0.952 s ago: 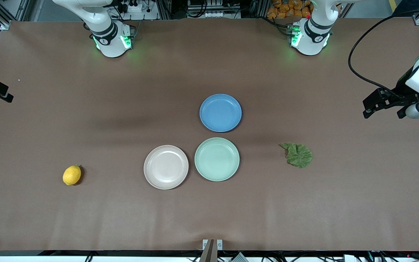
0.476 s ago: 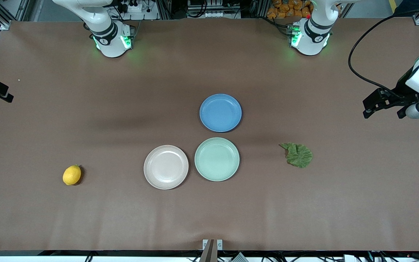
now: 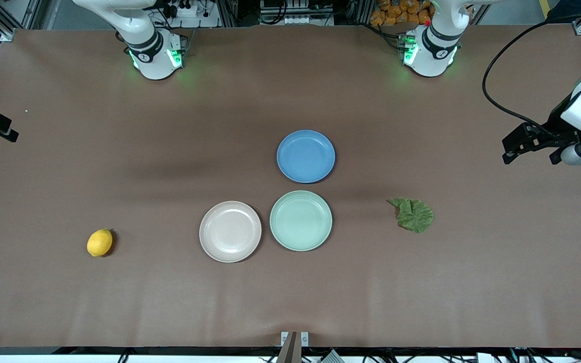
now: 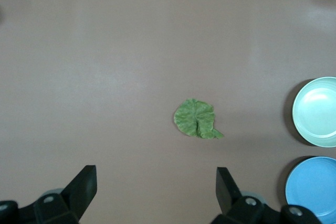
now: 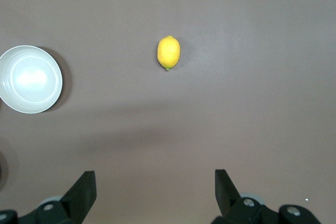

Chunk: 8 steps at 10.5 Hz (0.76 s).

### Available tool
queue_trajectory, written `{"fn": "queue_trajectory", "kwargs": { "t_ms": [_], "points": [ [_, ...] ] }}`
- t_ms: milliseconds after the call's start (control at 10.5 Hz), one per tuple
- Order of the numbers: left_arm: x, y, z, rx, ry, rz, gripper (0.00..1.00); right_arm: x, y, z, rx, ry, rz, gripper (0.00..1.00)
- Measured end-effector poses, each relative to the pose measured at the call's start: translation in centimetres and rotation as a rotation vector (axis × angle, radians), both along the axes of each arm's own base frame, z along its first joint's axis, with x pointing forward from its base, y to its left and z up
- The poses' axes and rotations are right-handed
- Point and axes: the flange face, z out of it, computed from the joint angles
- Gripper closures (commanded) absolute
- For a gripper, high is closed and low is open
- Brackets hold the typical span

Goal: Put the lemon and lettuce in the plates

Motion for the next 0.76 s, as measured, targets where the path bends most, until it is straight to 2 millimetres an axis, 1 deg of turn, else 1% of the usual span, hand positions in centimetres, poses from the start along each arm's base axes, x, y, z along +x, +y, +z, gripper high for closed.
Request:
{"fn": "queue_trajectory", "kwargs": {
  "t_ms": [762],
  "points": [
    [0.08,0.02,-0.19,0.000,0.004,0.000,0.00,0.08,-0.01,-0.88,0.002,0.018,0.000,0.00]
  ]
}}
